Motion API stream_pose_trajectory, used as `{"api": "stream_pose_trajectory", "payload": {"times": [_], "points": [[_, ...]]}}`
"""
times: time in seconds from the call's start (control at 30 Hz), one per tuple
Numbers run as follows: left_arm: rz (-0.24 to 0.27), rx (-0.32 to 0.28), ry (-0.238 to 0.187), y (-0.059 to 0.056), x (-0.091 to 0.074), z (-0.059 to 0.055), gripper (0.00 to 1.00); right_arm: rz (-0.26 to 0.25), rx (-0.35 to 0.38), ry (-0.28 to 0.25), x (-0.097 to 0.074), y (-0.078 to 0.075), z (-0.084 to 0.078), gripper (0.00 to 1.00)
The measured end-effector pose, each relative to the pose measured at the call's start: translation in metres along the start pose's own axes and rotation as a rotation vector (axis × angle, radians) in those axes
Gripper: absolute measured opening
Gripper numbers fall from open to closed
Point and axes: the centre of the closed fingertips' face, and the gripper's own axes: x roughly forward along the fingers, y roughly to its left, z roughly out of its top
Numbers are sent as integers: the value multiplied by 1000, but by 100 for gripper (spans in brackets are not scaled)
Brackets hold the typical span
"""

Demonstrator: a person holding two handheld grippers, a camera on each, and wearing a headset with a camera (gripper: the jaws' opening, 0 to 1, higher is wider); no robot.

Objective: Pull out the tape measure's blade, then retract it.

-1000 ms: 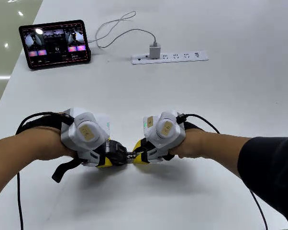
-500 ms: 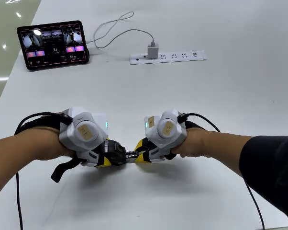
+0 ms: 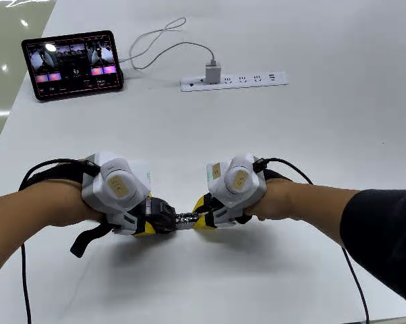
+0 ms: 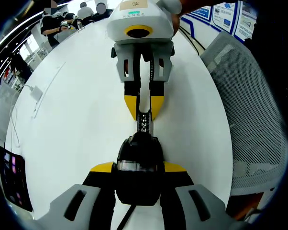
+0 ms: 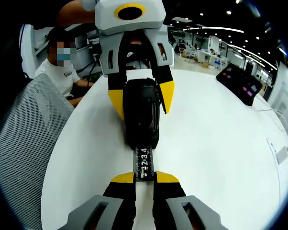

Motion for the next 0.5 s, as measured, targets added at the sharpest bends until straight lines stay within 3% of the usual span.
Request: {"api": "stream_pose_trajectory", "payload": {"times": [0.5], "points": [[4,-1,2,-1,0,0,30,-6,14,16,-7,0,-8,8]]}}
